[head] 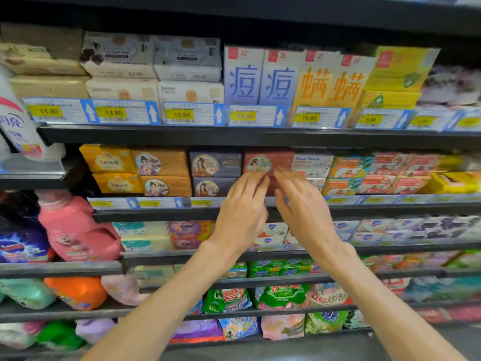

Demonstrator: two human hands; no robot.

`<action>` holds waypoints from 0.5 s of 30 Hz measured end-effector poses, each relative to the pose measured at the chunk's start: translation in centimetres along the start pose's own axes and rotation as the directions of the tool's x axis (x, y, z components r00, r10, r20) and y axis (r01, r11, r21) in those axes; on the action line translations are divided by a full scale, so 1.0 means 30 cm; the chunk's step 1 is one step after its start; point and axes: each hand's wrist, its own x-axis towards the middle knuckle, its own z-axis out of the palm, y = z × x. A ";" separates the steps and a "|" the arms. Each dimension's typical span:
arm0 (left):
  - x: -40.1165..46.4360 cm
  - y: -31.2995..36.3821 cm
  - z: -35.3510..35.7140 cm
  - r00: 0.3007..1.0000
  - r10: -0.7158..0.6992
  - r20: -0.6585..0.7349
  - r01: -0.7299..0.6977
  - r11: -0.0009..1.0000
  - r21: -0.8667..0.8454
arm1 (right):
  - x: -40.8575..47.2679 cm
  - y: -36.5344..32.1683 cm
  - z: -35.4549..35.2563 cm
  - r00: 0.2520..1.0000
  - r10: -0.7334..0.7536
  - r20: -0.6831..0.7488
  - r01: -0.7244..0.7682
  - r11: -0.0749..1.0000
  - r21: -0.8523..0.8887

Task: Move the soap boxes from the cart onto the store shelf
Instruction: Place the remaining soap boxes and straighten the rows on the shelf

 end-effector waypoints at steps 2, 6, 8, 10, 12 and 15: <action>0.002 0.008 0.006 1.000 -0.019 0.003 0.018 0.999 0.035 | 0.002 0.017 0.006 1.000 -0.028 0.013 0.028 1.000 0.011; 0.021 0.020 0.017 0.998 -0.066 0.000 0.066 0.996 0.061 | 0.009 0.021 0.020 0.999 -0.045 0.003 0.045 0.998 0.034; 0.026 0.031 0.019 0.996 -0.084 0.000 0.084 0.995 0.062 | 0.012 0.024 0.023 0.999 -0.045 -0.008 0.046 0.998 0.042; 0.031 0.041 0.020 0.995 -0.100 -0.001 0.100 0.994 0.051 | 0.014 0.030 0.027 0.999 -0.047 -0.008 0.048 0.998 0.041; 0.036 0.047 0.020 0.992 -0.124 0.004 0.124 0.992 0.032 | 0.011 0.033 0.033 0.998 -0.056 0.000 0.056 0.998 0.037; 0.020 0.051 0.010 0.994 -0.112 -0.004 0.112 0.994 0.010 | 0.005 0.035 0.028 0.999 -0.055 -0.003 0.055 0.996 0.075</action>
